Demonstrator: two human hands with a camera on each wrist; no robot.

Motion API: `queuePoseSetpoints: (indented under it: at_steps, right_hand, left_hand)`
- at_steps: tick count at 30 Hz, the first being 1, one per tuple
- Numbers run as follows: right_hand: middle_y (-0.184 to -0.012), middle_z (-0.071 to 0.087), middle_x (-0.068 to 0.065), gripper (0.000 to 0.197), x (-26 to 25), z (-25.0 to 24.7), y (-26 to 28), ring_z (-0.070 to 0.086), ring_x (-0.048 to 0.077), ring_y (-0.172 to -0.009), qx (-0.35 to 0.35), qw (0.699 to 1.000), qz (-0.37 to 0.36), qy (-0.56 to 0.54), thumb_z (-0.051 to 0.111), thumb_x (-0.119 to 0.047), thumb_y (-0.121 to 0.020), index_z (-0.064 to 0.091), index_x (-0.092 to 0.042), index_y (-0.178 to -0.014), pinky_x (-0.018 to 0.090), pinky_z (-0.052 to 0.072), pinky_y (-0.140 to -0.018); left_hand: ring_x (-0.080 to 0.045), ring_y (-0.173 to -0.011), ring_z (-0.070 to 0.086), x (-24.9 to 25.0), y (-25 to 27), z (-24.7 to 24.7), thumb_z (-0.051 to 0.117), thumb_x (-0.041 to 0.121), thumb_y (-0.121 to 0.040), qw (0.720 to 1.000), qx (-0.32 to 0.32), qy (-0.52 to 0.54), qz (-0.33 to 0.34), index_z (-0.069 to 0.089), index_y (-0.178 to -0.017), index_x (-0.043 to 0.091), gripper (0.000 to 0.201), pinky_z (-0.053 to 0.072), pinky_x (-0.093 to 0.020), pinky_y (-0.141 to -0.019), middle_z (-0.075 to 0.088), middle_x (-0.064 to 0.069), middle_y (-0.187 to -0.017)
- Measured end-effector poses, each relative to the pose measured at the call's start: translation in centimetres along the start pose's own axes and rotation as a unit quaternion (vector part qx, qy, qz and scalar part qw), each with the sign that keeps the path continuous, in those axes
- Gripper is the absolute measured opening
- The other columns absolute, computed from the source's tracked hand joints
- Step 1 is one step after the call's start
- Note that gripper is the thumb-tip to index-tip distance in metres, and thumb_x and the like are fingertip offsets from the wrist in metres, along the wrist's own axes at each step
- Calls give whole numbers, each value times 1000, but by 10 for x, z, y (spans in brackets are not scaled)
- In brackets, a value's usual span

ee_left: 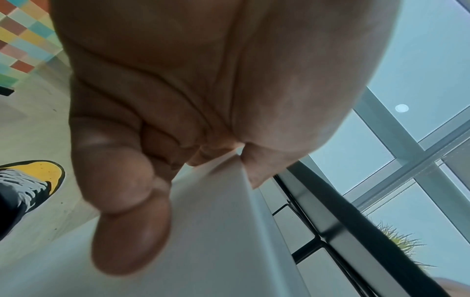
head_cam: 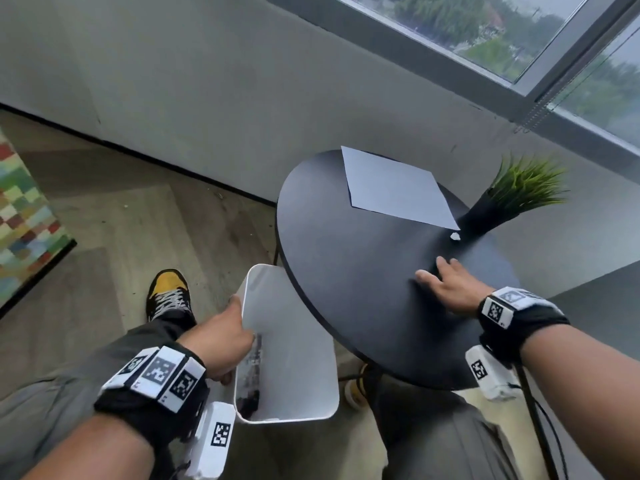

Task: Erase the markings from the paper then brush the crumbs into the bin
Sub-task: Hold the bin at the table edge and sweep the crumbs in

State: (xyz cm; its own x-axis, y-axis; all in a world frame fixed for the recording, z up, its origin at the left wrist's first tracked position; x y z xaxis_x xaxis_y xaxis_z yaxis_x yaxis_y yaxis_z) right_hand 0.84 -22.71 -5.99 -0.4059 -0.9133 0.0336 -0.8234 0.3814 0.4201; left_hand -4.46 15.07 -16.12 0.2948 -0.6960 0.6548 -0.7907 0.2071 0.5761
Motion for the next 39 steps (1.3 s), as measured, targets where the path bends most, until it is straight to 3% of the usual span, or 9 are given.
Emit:
queuePoseSetpoints:
  at_steps: [3, 7, 12, 14, 17, 24, 30, 35, 39]
  right_hand:
    - [-156, 18, 15, 90, -50, 8, 22, 19, 40, -144, 8, 999, -29, 13, 23, -80, -82, 23, -18, -147, 51, 17, -117]
    - [-162, -12, 2, 96, -137, 38, 86, -10, 33, -149, -12, 971, -223, 79, 20, -86, -76, -1, -29, -152, 62, 7, -114]
    - [-164, 3, -5, 78, -148, 26, 120, -1, 14, -150, -11, 855, -509, 97, 40, -65, -91, 10, -31, -154, 32, 3, -118]
    - [-164, 1, -2, 81, -130, 17, 92, 0, 16, -150, 28, 904, -422, 58, 44, -62, -91, 8, -27, -155, 27, 1, -119]
    - [-163, -10, -4, 88, -112, 28, 74, -6, 27, -150, 6, 973, -215, 79, 31, -76, -85, 0, -30, -153, 53, 11, -119]
    - [-161, -13, -16, 76, -115, 54, 133, -18, 12, -148, 3, 884, -462, 70, 31, -75, -86, -3, -49, -149, 48, -7, -119]
    - [-162, -7, -7, 68, -72, 62, 99, -7, 25, -149, 74, 990, -120, -23, 32, -64, -92, 5, -43, -151, 59, 7, -117]
    - [-159, 1, -26, 47, -67, 91, 142, -14, 9, -148, 69, 956, -280, -58, 34, -46, -100, 21, -55, -145, 52, -9, -117]
    - [-124, 59, -31, 26, -35, 78, 169, 41, -9, -131, 66, 892, -372, -249, 55, -33, -94, 65, -42, -116, 28, 24, -116]
  left_hand:
    - [-28, -65, 71, 1, 1, 1, 42, 17, -93, 1000, 0, 10, -2, 23, -148, 25, 58, 59, -37, -49, 64, -13, -94]
    - [-29, -65, 70, -1, -2, 2, 43, 19, -91, 1000, 4, -2, -2, 25, -145, 25, 57, 60, -41, -52, 64, -13, -96]
    - [-31, -60, 70, -5, -4, 4, 44, 20, -91, 1000, 8, 20, -1, 25, -145, 27, 57, 59, -42, -48, 65, -16, -90]
    - [-33, -61, 70, -7, -6, 4, 41, 16, -89, 1000, 10, 15, -10, 25, -144, 25, 58, 60, -47, -51, 66, -18, -88]
    - [-32, -63, 70, -5, -5, 4, 41, 14, -91, 1000, 8, 20, -12, 25, -144, 21, 56, 60, -42, -49, 64, -18, -89]
    - [-27, -71, 73, -7, -15, 6, 45, 22, -87, 1000, 4, 6, 7, 29, -139, 18, 54, 60, -39, -57, 67, -14, -103]
    - [-26, -71, 69, -9, -18, 7, 42, 15, -88, 999, -5, -32, -13, 32, -134, 16, 47, 58, -34, -54, 66, -13, -100]
    - [-26, -95, 56, -5, -22, 10, 45, 25, -85, 998, -13, -62, -27, 40, -136, 14, 53, 43, -29, -76, 62, -14, -126]
    - [-25, -92, 58, -2, -27, 17, 47, 24, -82, 998, -13, -63, -28, 44, -134, 14, 53, 41, -28, -71, 62, -10, -115]
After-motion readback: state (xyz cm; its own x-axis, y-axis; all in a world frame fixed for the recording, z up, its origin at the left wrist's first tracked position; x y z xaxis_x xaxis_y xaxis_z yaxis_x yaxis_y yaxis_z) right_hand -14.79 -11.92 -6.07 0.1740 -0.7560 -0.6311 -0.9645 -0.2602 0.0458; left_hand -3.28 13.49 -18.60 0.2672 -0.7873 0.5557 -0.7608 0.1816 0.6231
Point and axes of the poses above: each hand's wrist, its own y-axis away from the middle knuckle, its own z-axis out of the palm, x = y × z, the point moved 1 cm from there along -y, towards the middle knuckle
